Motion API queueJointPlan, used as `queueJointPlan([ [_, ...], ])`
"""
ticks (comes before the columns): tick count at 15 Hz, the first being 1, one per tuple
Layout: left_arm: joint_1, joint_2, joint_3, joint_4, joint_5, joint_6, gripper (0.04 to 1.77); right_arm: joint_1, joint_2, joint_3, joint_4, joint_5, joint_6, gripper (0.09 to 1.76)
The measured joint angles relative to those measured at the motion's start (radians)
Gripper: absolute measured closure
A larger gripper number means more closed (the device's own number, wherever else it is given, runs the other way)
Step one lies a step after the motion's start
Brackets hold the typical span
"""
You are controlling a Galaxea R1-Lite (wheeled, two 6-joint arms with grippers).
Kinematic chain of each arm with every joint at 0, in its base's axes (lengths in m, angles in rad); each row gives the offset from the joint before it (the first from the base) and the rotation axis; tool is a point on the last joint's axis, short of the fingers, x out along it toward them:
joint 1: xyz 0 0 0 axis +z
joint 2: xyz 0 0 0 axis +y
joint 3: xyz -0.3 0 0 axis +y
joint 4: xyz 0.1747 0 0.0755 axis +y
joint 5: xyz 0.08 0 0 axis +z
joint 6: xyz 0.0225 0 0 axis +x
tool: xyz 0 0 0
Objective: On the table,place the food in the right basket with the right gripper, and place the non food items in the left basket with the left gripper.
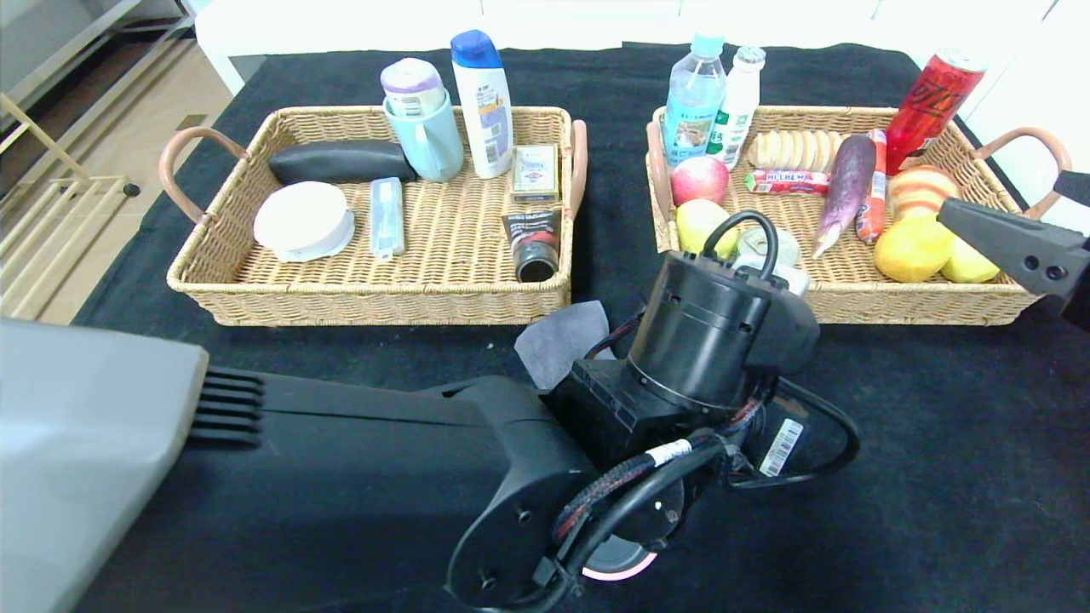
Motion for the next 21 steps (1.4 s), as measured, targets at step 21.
queueJointPlan([
  [21,0.128,-0.220,0.014,0.285,0.221,-0.114,0.12,0.040,0.014,0.020,-0.004,0.003,0.000,0.14],
])
